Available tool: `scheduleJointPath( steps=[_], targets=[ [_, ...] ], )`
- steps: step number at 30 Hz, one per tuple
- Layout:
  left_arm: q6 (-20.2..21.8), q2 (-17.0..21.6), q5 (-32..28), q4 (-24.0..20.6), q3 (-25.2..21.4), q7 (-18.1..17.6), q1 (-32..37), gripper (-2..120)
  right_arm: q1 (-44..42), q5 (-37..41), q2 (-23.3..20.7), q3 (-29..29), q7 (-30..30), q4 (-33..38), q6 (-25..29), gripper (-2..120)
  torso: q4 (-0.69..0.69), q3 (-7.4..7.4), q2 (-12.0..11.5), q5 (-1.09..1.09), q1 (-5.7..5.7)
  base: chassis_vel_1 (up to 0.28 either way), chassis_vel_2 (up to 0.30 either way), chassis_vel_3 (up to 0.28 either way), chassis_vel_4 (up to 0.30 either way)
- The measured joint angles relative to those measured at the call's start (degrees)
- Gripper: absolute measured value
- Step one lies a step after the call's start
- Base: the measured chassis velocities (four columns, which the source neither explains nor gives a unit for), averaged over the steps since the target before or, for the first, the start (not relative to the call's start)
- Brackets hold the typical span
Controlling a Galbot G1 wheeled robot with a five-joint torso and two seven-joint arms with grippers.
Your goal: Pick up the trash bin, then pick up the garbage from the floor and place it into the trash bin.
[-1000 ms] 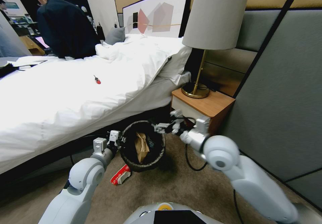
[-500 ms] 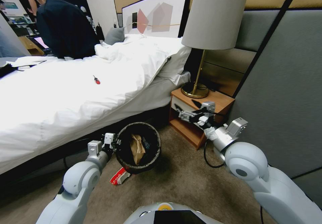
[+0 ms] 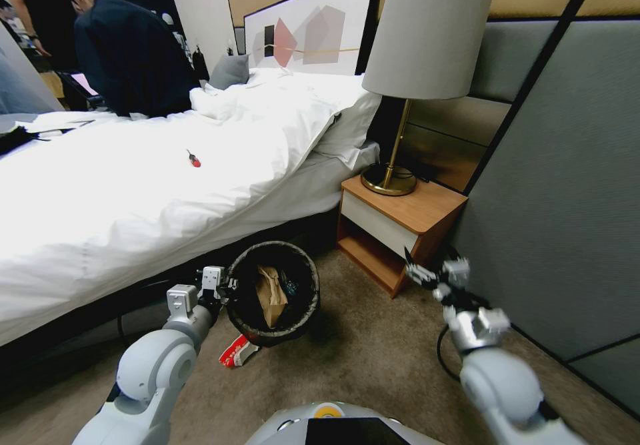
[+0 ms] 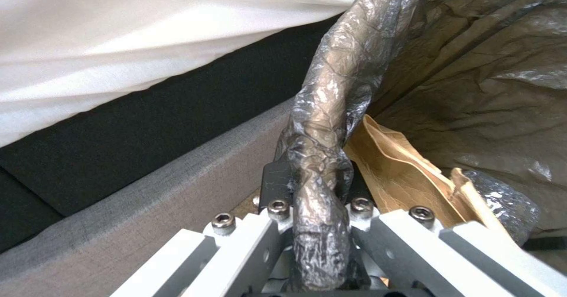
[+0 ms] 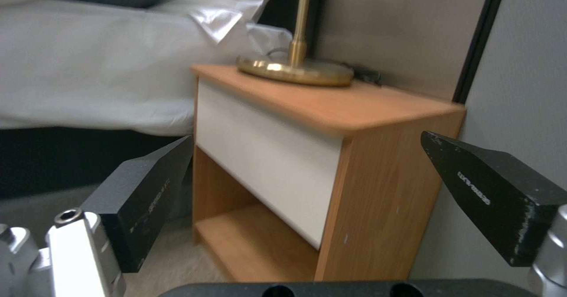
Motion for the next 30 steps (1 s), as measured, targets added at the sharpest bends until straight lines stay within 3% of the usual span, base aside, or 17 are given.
scheduleJointPath(
  steps=[9,30],
  targets=[
    [0.00,0.11,0.09,-1.10,0.30,0.16,0.36,1,-3.70,-2.72,3.88,-0.81,0.12,0.09,3.81,100,-0.01,0.00,0.00,0.00,0.00,0.000,0.000,0.000,0.000],
    [0.00,0.59,0.61,-1.97,0.44,1.18,0.83,1,-3.74,-2.59,5.55,-0.43,0.25,0.43,3.18,100,-0.01,0.00,0.00,0.01,0.00,0.000,0.000,0.000,0.000]
  ],
)
